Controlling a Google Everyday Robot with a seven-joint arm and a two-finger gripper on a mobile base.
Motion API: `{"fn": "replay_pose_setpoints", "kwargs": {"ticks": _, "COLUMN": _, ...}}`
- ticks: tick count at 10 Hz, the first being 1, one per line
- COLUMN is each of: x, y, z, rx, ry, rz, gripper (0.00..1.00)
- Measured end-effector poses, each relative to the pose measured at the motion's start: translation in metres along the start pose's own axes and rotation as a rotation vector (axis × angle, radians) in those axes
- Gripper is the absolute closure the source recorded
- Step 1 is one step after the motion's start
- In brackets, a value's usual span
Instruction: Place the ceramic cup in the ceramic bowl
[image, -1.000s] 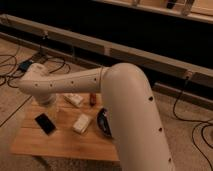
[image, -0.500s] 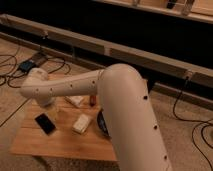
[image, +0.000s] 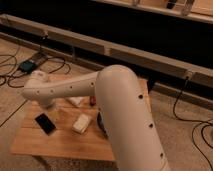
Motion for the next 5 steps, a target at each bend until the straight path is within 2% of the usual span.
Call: {"fn": "replay_pose_setpoints", "kwargs": {"ticks": 5, "x": -0.0002, "y": 0.007, "z": -0.0047, "rx": -0.023, "ry": 0.0, "rz": 0.014, "gripper": 0.9}}
